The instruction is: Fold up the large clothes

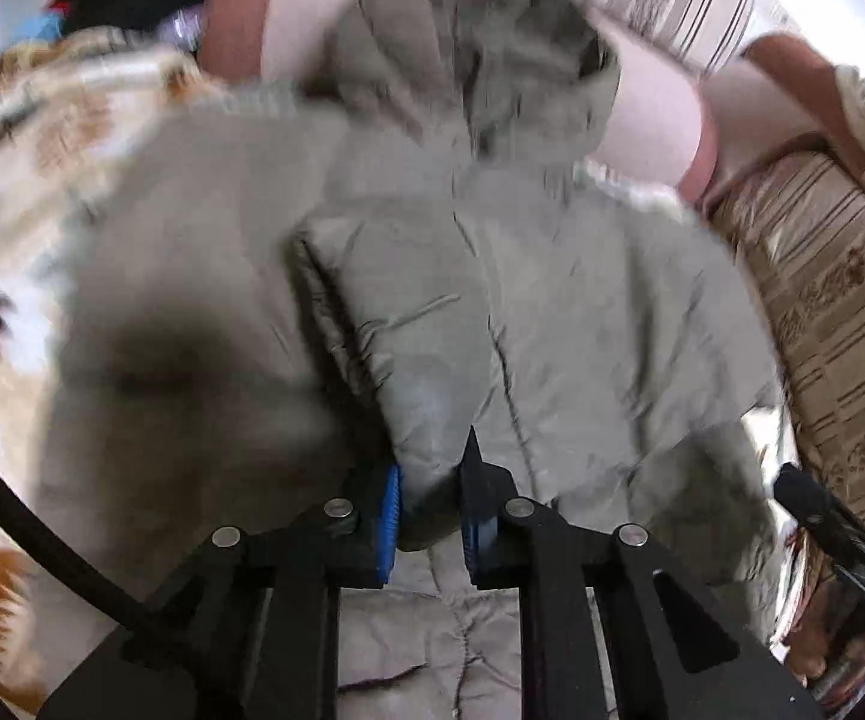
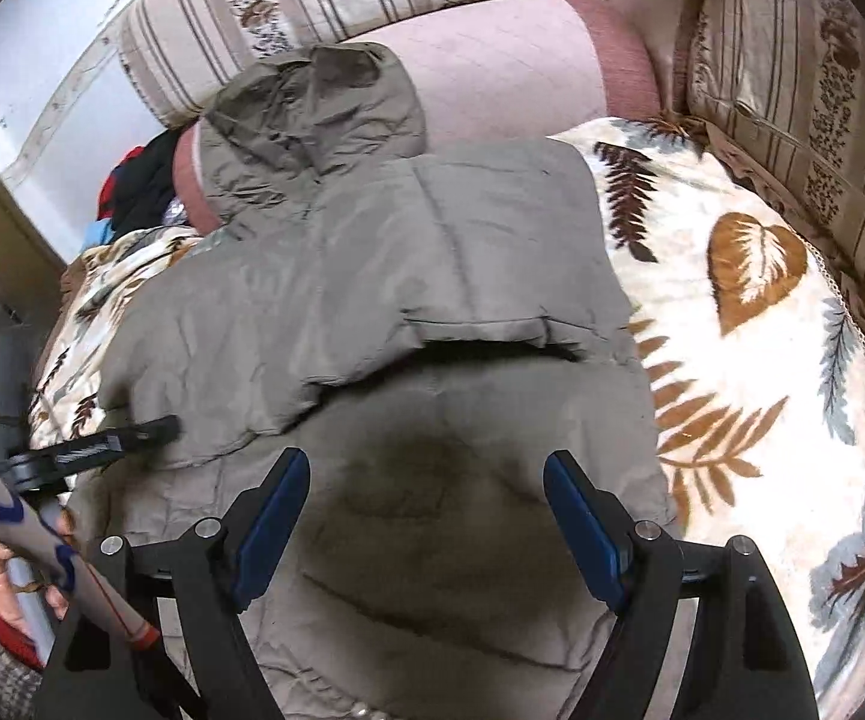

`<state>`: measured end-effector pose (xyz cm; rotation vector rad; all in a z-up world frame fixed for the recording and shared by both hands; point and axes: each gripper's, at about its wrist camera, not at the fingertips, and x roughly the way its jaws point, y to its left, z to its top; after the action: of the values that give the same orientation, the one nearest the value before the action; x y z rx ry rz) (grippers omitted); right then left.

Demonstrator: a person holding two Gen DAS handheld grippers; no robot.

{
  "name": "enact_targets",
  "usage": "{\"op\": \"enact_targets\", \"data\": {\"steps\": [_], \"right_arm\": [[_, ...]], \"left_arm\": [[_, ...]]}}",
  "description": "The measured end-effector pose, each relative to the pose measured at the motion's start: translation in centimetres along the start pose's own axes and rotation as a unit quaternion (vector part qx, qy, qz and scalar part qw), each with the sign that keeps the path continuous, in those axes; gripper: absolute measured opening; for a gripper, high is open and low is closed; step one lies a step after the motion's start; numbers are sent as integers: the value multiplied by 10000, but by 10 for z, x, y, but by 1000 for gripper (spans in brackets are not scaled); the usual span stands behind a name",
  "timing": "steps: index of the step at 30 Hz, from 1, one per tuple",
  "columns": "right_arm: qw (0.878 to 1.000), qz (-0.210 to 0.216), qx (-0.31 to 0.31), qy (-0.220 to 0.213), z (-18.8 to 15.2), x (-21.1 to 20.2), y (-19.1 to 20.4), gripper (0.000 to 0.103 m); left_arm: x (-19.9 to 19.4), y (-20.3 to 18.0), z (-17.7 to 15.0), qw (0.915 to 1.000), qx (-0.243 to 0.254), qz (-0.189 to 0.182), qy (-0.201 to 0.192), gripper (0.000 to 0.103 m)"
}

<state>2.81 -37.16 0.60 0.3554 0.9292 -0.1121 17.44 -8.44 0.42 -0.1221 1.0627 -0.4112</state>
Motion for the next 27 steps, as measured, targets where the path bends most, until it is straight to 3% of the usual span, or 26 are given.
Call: {"op": "enact_targets", "data": {"steps": [3,5,6,11,15,18,20,24,27], "right_arm": [[9997,-118,-105,-173,16,5,6,85],[9994,-160,-167,-259,29,13,12,85],[9993,-176,-205,-275,33,18,15,85],[9975,-578,-401,-114,54,72,34,84],[9951,-877,-436,101,61,113,38,86],[9946,-942,-395,165,62,127,34,91],[9945,-976,-345,176,63,130,31,94],[9939,-1022,-393,126,65,116,30,96],[9947,-972,-341,-37,57,88,28,95]], "left_arm": [[-28,20,22,9988,-41,235,-434,16],[-31,38,32,9967,-53,590,-550,16],[-25,49,38,9958,-118,758,-497,17],[14,81,40,9955,-309,891,-105,25],[24,71,39,9926,-35,1187,-260,36],[32,70,43,9878,53,1524,-331,56],[30,70,43,9839,37,1749,-366,66],[5,73,37,9853,-96,1665,-372,66],[-28,74,16,9820,-40,1807,-548,66]]}}
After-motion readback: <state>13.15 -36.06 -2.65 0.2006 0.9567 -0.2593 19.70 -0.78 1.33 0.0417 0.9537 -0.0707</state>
